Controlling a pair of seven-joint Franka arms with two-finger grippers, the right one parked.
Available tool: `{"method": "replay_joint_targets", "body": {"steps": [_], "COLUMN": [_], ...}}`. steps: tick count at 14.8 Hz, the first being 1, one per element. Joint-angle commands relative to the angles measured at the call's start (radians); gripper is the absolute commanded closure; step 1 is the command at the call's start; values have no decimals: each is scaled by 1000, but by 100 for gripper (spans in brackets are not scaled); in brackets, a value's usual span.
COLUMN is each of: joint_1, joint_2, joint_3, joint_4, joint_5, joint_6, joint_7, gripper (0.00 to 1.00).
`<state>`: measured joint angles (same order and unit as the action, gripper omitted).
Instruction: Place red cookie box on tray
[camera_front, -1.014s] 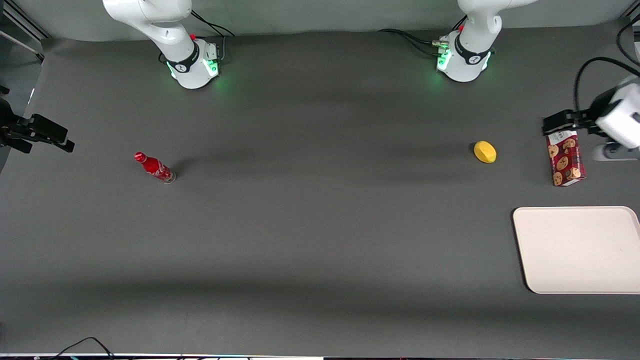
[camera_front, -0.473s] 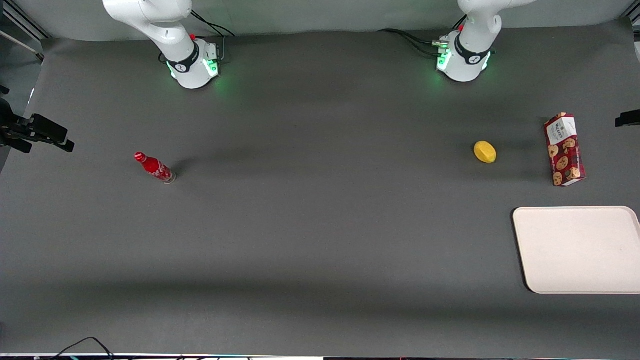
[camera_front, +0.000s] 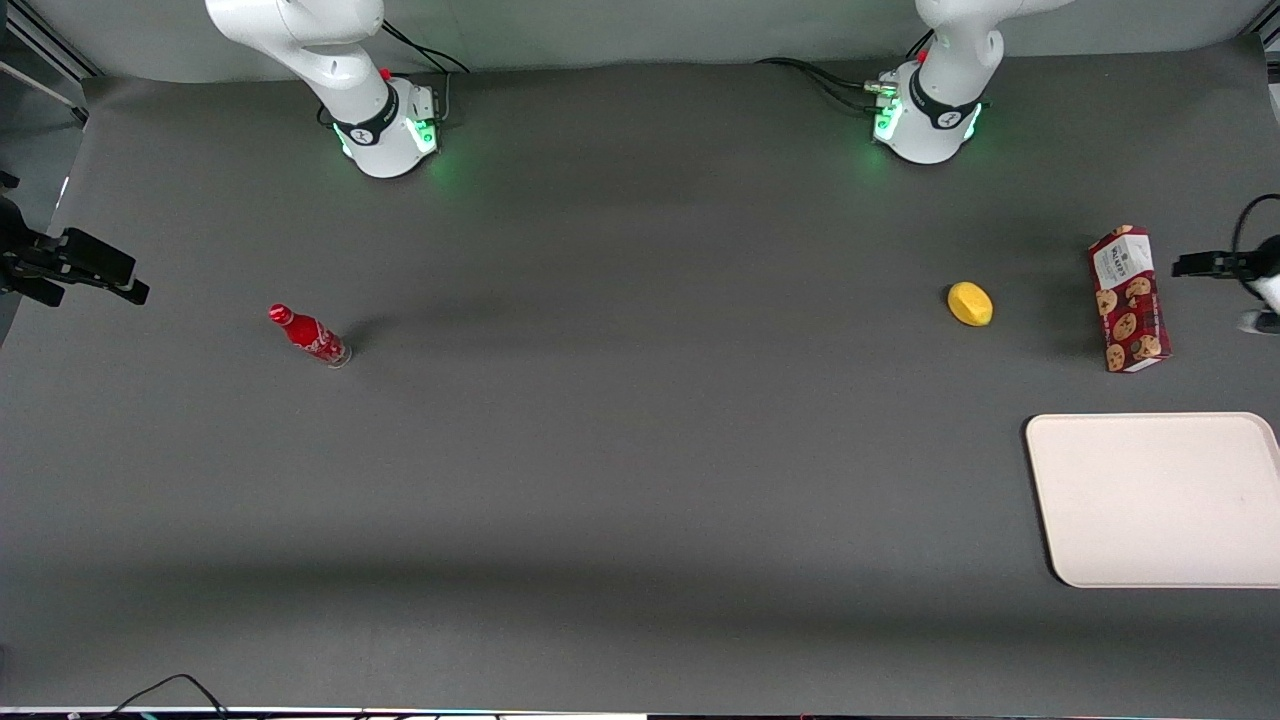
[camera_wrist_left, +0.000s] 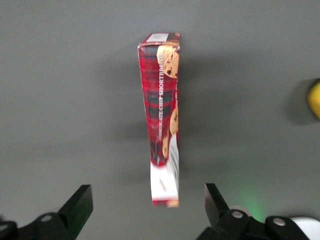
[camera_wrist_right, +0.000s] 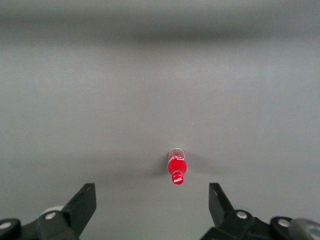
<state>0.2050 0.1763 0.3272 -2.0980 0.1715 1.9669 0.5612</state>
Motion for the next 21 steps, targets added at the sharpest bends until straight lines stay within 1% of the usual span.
{"method": "replay_joint_targets", "body": {"steps": [1,2,4,5,6,7,11,13,14,16,18,19,21], "joint_1": [-6,-6,-4,-4,-4,-4,-6,-7,-7,-12,-18,-21,-22], "joint_2": [-5,9,76,101,120,132,117,95,88,95,127,146,233], "joint_3": [38,38,38,39,38,39,38,38,38,36,30,27,26], "joint_4": [-212,-256,-278,-286,-290,-286,-257,-193,-139,58,310,420,629], "joint_5": [-27,-53,-93,-139,-162,-164,-168,-170,-187,-237,-245,-241,-248], "joint_6": [283,361,473,518,555,553,509,413,341,119,-111,-173,-239], "joint_7": [46,55,115,135,149,160,158,155,154,141,64,37,31], "gripper": [0,0,0,34,87,100,100,100,100,100,100,100,100]}}
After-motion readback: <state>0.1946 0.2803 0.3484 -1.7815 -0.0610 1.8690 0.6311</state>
